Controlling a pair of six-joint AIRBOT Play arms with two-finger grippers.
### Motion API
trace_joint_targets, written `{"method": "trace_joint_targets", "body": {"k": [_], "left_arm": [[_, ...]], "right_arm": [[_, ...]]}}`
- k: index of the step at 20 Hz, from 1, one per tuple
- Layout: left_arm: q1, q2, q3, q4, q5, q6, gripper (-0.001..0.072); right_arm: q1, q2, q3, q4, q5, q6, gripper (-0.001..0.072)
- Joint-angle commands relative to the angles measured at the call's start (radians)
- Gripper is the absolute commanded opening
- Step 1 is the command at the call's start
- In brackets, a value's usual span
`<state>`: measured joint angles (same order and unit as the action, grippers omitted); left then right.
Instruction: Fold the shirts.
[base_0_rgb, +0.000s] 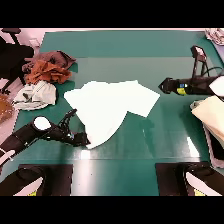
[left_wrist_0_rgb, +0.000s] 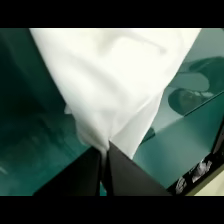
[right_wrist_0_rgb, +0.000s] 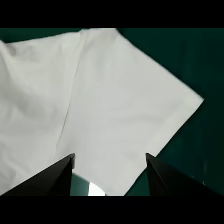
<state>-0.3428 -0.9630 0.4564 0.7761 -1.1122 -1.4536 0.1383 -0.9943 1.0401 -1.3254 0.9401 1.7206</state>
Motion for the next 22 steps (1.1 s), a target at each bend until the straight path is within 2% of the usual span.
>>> {"method": "trace_joint_targets", "body": {"k": [1, 4, 6, 7, 8, 12, 13, 18, 22], "left_arm": [[0.000, 0.001, 0.016, 0.262, -0.252, -0.150, 0.0026], [0.000, 0.002, 0.016, 0.470, -0.349, -0.267, 0.0026], [0.000, 0.001, 0.016, 0.497, -0.365, -0.292, 0.0026], [0.000, 0.001, 0.016, 0.497, -0.361, -0.303, 0.0026], [0.000, 0.002, 0.017, 0.497, -0.358, -0.304, 0.0026], [0.000, 0.001, 0.032, 0.505, -0.338, -0.324, 0.0026], [0.000, 0.001, 0.049, 0.509, -0.333, -0.327, 0.0026], [0.000, 0.001, 0.162, 0.504, -0.286, -0.331, 0.0026], [0.000, 0.001, 0.197, 0.502, -0.266, -0.330, 0.0026]], "right_arm": [[-0.058, -0.193, 0.130, 0.101, 0.008, -0.186, 0.0529], [-0.130, -0.394, 0.265, 0.377, 0.150, -0.414, 0.0530], [-0.162, -0.525, 0.349, 0.526, 0.234, -0.500, 0.0531], [-0.165, -0.591, 0.391, 0.551, 0.273, -0.501, 0.0556], [-0.162, -0.647, 0.428, 0.541, 0.322, -0.501, 0.0615], [-0.150, -0.801, 0.484, 0.493, 0.547, -0.500, 0.0628], [-0.150, -0.814, 0.473, 0.492, 0.566, -0.500, 0.0628], [-0.112, -0.798, 0.343, 0.496, 0.577, -0.518, 0.0627], [-0.021, -0.743, 0.260, 0.493, 0.534, -0.532, 0.0621]]}}
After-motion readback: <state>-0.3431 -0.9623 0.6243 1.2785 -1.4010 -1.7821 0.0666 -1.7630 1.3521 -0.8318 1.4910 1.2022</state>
